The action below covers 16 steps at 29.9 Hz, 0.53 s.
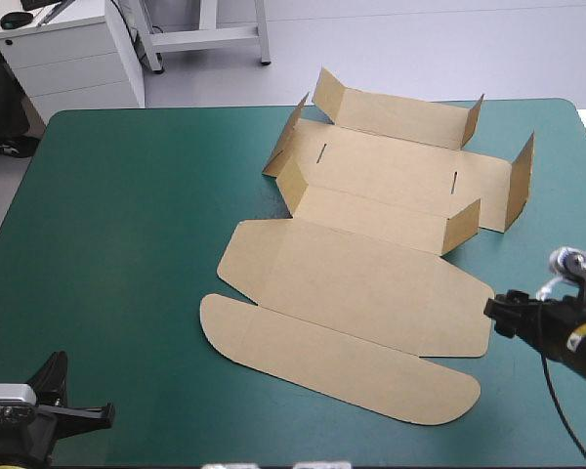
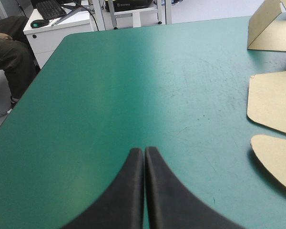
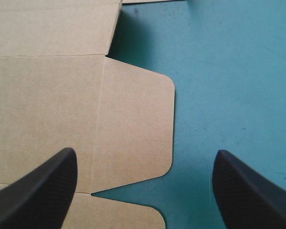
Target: Fold the box
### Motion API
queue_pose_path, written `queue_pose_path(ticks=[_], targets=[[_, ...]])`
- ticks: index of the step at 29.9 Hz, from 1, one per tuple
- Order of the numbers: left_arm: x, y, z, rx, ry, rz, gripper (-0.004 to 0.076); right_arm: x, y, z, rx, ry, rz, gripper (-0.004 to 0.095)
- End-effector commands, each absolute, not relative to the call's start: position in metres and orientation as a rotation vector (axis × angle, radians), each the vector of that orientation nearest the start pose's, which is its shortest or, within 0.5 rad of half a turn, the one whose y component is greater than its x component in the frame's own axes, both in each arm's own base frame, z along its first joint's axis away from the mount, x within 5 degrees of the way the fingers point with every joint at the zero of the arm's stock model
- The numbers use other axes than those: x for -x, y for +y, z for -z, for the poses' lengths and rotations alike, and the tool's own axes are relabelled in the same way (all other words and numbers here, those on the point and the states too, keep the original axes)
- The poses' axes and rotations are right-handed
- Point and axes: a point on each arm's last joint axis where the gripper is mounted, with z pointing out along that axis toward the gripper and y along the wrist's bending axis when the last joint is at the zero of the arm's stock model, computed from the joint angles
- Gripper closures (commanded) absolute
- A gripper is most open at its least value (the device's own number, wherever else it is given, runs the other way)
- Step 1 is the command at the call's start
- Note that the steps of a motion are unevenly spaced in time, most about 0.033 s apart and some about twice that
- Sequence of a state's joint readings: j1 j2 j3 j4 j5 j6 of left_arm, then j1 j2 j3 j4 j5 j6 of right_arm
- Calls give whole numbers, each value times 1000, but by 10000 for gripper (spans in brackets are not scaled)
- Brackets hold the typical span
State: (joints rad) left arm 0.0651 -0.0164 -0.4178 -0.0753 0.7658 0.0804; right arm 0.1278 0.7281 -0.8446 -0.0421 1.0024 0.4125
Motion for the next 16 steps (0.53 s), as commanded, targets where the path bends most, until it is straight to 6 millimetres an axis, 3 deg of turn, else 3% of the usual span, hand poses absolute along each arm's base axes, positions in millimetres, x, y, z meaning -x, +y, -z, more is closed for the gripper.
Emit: queue_pose_path(ticks=[1, 9, 16], targets=[[-9, -4, -291, 4, 1708, -10, 734, -159, 16, -369, -323, 2395, -180, 184], [-9, -4, -291, 4, 1708, -10, 734, -242, 21, -389, -330, 2452, -146, 184], [-9, -4, -291, 4, 1708, -10, 734, -307, 6, -377, -403, 2621, -336, 184]])
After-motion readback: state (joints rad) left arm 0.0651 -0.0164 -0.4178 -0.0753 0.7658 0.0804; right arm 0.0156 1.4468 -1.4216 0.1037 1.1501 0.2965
